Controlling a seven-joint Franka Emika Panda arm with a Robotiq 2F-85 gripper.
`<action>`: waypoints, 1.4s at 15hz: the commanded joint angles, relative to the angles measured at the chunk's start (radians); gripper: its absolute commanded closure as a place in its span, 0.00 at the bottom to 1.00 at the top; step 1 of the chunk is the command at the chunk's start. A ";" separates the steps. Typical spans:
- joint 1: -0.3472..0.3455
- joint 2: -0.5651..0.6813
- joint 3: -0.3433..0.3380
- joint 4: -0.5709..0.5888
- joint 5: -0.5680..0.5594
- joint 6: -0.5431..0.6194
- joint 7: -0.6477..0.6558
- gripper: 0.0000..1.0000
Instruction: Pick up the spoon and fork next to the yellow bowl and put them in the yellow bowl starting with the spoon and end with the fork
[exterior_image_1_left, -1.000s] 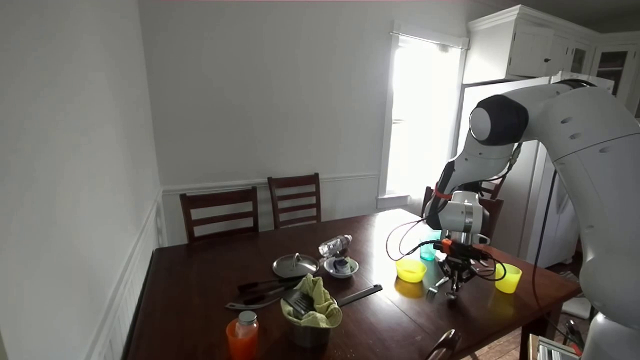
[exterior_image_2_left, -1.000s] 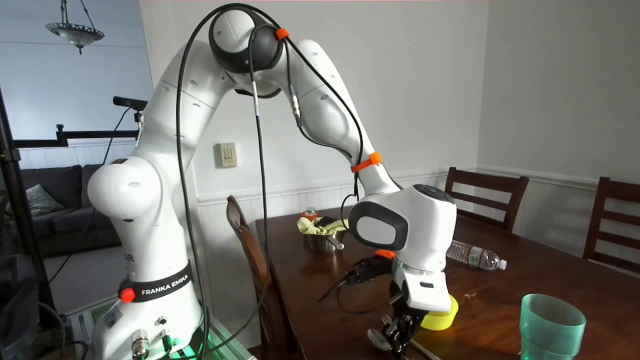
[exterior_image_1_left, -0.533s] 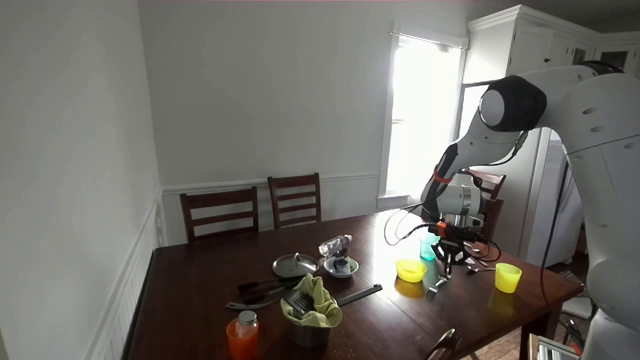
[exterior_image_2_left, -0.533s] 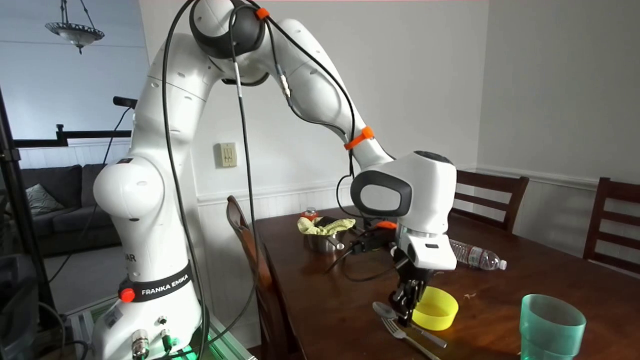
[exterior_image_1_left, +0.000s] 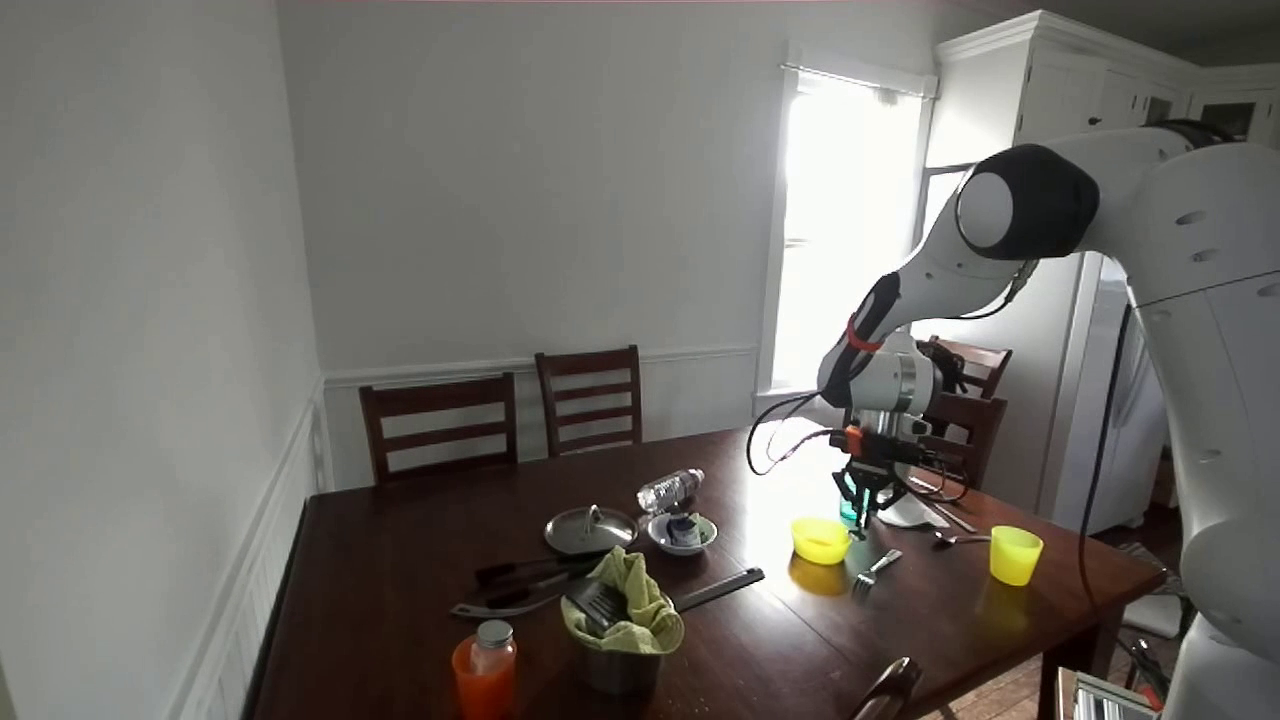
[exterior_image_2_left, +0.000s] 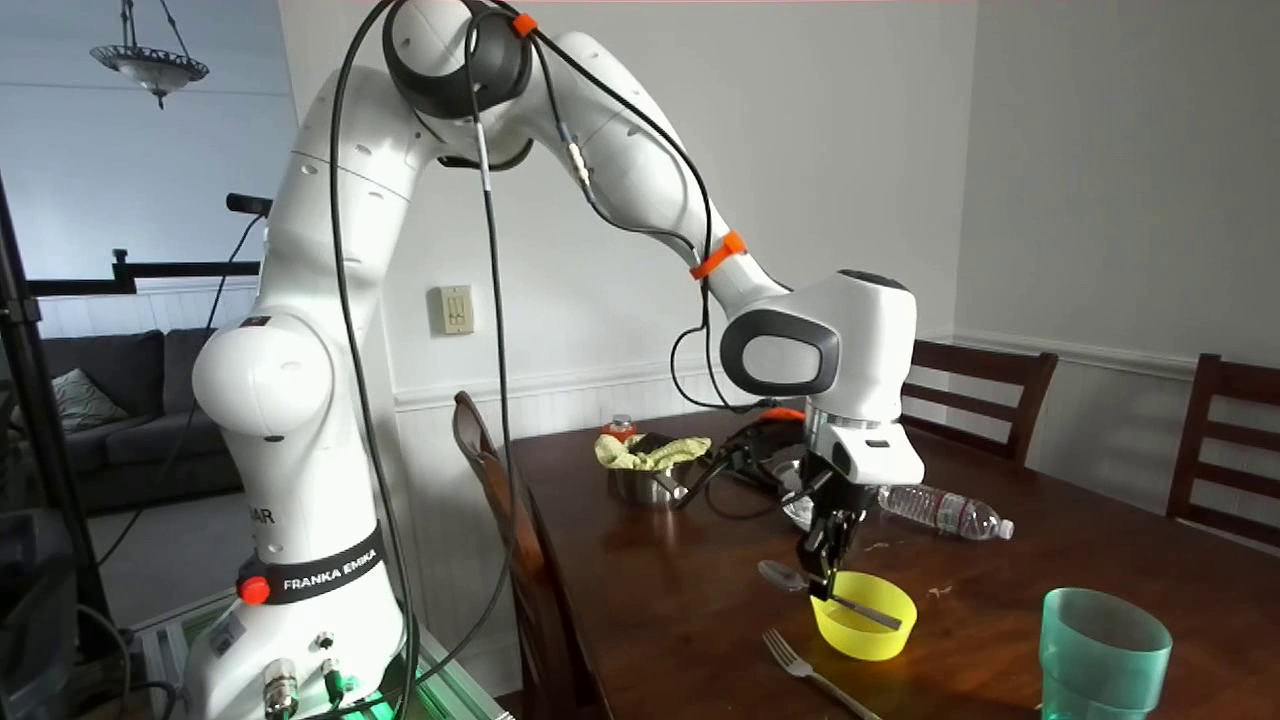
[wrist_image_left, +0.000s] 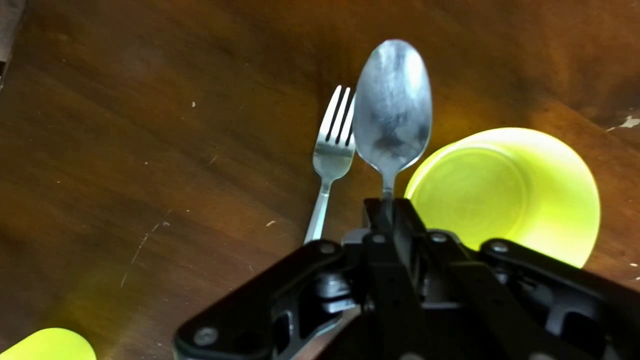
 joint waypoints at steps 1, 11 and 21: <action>-0.017 0.060 0.023 0.084 0.024 -0.026 0.011 0.98; -0.045 0.171 0.079 0.180 0.078 -0.032 -0.007 0.98; -0.051 0.190 0.088 0.216 0.080 -0.052 -0.008 0.98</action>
